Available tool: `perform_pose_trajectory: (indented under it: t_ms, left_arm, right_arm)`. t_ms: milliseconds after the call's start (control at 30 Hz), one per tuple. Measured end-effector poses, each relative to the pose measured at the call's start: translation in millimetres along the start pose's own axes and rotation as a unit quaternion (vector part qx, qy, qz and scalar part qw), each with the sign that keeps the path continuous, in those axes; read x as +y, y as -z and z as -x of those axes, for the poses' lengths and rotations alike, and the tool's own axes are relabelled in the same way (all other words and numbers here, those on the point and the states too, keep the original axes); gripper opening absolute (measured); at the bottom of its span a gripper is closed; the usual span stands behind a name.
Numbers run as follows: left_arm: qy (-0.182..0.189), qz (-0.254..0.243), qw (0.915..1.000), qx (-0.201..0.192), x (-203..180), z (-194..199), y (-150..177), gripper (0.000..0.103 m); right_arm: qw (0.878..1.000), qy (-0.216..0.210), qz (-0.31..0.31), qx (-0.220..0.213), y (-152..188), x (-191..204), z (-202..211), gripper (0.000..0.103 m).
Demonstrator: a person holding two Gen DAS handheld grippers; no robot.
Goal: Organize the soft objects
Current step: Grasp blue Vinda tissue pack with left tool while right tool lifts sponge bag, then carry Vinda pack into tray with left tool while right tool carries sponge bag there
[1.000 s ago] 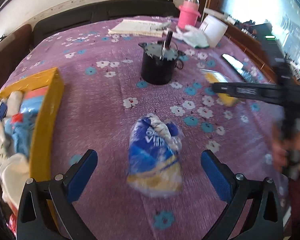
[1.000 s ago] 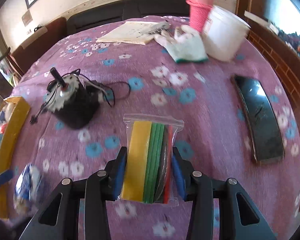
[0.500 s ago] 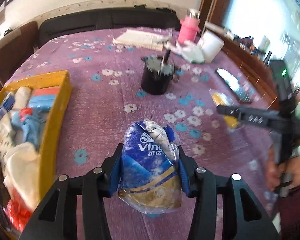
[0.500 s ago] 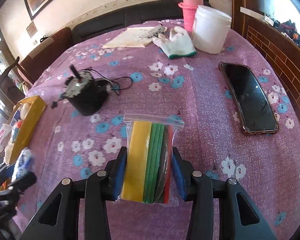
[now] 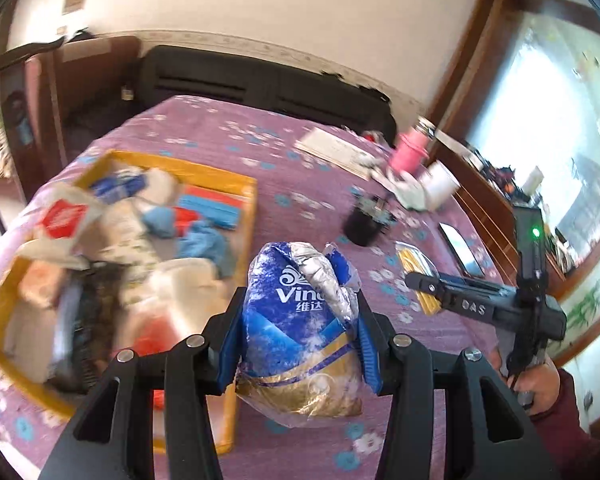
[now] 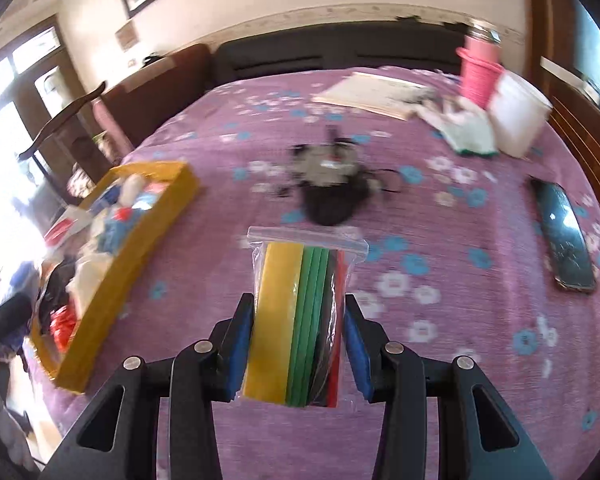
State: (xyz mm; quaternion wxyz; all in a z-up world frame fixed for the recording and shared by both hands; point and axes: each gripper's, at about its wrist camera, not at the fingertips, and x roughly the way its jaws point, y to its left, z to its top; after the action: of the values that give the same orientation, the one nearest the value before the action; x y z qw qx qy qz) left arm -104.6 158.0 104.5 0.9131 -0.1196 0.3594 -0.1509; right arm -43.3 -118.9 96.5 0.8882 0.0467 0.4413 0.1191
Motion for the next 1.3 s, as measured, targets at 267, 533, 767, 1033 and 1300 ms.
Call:
perform_pose_trajectory:
  t_ms: [267, 533, 767, 1033, 1300]
  left_arm:
    - [-0.042, 0.058, 0.9969, -0.03, 64.5, 33.4, 3.5, 0.048]
    - [-0.077, 0.124, 0.9884, -0.041, 128.0, 48.8, 16.7, 0.048]
    - [-0.083, 0.145, 0.9854, -0.033, 152.7, 42.9, 23.4, 0.048]
    - [-0.109, 0.149, 0.9827, -0.02, 178.0, 35.3, 17.7, 0.048]
    - [-0.117, 0.143, 0.9827, 0.003, 185.4, 11.9, 9.2, 0.058]
  right_arm:
    - [0.998, -0.025, 0.057, 0.004, 3.5, 60.7, -1.4, 0.046]
    - [0.995, -0.045, 0.086, 0.011, 5.5, 108.7, -7.6, 0.046]
    - [0.989, -0.077, 0.125, 0.018, 8.2, 153.9, -17.7, 0.046]
    - [0.981, -0.091, 0.166, 0.029, 6.8, 198.5, -33.2, 0.046]
    - [0.98, -0.096, 0.171, 0.033, -1.1, 210.6, -44.9, 0.046]
